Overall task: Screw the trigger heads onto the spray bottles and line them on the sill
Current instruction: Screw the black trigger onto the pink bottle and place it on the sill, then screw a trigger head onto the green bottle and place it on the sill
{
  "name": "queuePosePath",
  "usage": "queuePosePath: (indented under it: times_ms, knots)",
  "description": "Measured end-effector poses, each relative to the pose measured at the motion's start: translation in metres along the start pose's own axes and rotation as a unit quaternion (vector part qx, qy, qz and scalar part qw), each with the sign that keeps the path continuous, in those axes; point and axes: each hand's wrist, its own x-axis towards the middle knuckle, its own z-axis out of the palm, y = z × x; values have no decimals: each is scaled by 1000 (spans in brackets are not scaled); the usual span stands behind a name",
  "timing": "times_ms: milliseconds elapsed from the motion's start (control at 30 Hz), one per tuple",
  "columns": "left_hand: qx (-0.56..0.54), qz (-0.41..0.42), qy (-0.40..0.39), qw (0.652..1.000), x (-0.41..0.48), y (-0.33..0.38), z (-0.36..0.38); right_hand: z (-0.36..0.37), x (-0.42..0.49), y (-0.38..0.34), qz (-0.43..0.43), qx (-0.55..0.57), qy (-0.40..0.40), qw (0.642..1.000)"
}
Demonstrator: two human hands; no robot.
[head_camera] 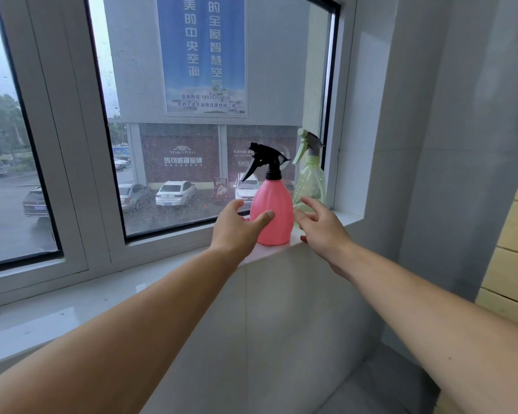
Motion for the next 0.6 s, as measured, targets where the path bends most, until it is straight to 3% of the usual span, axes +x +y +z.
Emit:
queuePosePath:
  times_ms: [233,400,600]
  knots:
    - [-16,35,11,999,-68,6,16,-43,-70,36,45,12,23,999]
    - [14,-31,-136,990,-131,-52,75,-74,-149,116,143,-10,15,990]
    - [112,-179,-321,923,-184,-166,157,-97,-225,244,291,-66,-3,954]
